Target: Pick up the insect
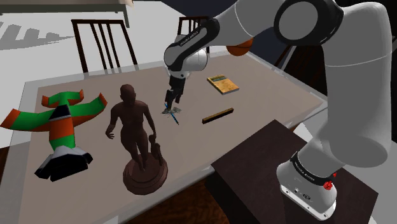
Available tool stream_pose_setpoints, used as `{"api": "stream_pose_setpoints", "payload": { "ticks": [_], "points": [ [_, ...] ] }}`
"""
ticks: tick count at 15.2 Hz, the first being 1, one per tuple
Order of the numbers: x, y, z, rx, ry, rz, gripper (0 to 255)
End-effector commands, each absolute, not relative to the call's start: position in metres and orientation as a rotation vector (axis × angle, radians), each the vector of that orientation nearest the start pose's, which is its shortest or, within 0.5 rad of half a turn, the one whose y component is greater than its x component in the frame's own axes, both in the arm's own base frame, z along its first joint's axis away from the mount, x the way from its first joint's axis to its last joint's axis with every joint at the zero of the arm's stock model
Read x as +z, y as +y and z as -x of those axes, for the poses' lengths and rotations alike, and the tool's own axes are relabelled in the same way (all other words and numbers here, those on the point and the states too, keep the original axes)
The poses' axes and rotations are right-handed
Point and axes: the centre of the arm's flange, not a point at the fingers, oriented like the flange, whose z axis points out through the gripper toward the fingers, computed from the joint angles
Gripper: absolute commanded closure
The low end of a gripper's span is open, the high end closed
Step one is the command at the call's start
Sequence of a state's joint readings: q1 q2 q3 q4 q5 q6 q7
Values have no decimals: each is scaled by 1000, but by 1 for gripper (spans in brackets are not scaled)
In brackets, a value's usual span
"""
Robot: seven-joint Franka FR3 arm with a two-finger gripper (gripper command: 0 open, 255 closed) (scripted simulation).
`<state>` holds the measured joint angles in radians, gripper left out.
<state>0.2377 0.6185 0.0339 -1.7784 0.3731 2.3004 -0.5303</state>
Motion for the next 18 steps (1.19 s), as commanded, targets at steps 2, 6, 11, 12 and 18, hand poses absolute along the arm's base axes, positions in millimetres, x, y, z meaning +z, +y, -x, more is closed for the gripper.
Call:
{"api": "stream_pose_setpoints", "payload": {
  "ticks": [2,6,11,12,18],
  "points": [
    [186,183,-625,83,-753,2743,0],
    [167,183,-625,83,-753,2743,0],
    [167,183,-625,83,-753,2743,255],
    [167,183,-625,83,-753,2743,255],
    [172,183,-625,83,-753,2743,255]
  ]
}}
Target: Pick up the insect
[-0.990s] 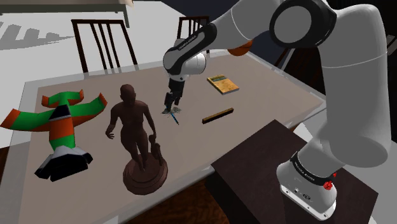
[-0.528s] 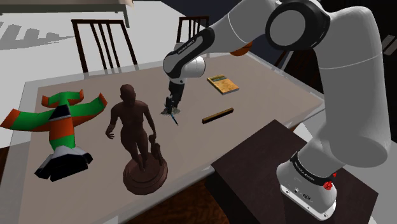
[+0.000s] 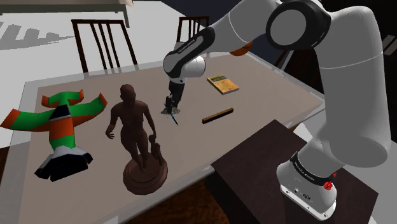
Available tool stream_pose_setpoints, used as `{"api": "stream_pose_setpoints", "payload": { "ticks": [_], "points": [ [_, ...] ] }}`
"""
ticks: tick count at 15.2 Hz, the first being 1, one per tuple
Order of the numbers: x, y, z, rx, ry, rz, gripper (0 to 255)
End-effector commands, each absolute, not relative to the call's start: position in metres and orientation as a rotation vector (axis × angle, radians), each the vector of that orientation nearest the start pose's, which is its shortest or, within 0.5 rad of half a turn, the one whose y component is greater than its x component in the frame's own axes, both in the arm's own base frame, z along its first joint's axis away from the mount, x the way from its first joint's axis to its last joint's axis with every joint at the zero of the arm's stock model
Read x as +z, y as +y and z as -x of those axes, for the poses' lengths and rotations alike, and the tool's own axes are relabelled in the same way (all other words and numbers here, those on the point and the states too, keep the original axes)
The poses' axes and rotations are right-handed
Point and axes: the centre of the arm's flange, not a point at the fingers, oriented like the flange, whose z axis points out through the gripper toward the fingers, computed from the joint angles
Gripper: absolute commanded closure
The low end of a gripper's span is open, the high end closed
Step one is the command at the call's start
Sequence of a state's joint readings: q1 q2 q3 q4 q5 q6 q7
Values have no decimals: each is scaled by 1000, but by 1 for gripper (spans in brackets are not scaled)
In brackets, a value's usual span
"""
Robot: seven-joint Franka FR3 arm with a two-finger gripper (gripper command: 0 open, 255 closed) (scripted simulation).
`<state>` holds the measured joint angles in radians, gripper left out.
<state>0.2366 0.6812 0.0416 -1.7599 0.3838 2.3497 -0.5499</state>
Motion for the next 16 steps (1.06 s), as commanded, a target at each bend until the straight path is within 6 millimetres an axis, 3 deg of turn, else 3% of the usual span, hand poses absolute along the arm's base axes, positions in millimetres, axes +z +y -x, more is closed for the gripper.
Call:
{"api": "stream_pose_setpoints", "payload": {
  "ticks": [1,14,16],
  "points": [
    [177,183,-625,83,-753,2743,255],
    [246,183,-625,83,-753,2743,255],
    [247,183,-625,83,-753,2743,255]
  ]
}}
